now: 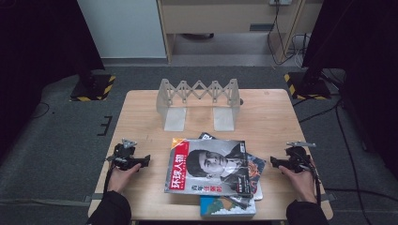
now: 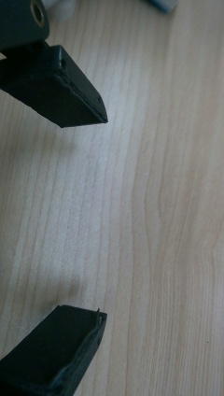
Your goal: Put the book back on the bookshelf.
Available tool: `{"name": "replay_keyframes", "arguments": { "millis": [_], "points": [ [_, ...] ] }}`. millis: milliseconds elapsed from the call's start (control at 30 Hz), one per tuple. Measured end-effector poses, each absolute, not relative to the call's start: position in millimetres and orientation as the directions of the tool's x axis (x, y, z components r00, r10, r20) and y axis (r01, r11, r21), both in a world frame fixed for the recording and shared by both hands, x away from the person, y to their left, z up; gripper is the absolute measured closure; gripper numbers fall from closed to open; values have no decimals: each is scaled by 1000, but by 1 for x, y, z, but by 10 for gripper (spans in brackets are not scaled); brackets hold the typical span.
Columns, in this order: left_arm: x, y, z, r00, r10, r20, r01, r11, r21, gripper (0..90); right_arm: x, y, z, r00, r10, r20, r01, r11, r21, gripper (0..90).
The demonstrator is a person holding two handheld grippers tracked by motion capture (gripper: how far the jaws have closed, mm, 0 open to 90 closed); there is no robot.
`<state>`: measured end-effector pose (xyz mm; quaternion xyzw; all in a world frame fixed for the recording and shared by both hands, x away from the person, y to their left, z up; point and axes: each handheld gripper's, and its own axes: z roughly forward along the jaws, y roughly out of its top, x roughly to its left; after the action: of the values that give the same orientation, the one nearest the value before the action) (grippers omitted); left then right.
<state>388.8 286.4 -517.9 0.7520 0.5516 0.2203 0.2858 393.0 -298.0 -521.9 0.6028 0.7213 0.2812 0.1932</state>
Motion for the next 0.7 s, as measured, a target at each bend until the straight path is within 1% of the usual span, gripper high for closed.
{"name": "replay_keyframes", "arguments": {
  "millis": [33,100,167,200,233,267,300,367,400,533,700],
  "points": [
    [389,286,-518,294,956,16,704,-228,673,120,393,-298,-522,-199,978,60,761,115,639,61],
    [385,283,-511,303,953,-19,693,-206,691,126,391,-299,-516,-174,978,112,763,62,643,62],
    [383,280,-506,306,952,-24,678,-201,707,149,387,-298,-511,-172,978,113,749,55,660,72],
    [380,278,-502,305,951,-54,678,-178,713,155,385,-298,-508,-168,981,97,740,61,669,73],
    [380,278,-502,305,951,-54,678,-178,713,154,385,-298,-508,-168,981,97,740,61,669,73],
    [377,276,-498,309,947,-89,685,-157,711,161,384,-297,-505,-165,981,98,737,57,674,73],
    [377,276,-498,309,947,-89,685,-157,711,168,384,-297,-505,-165,981,98,737,57,674,73],
    [374,274,-493,315,942,-117,676,-136,725,168,383,-297,-503,-159,982,100,736,50,676,71],
    [372,272,-491,321,935,-152,672,-112,732,164,382,-296,-500,-158,982,107,727,43,685,70],
    [369,268,-486,331,930,-162,670,-111,734,167,380,-295,-494,-171,980,105,707,48,705,70],
    [363,263,-477,348,919,-184,658,-100,746,195,376,-292,-484,-177,978,111,677,40,735,75]
  ]
}}
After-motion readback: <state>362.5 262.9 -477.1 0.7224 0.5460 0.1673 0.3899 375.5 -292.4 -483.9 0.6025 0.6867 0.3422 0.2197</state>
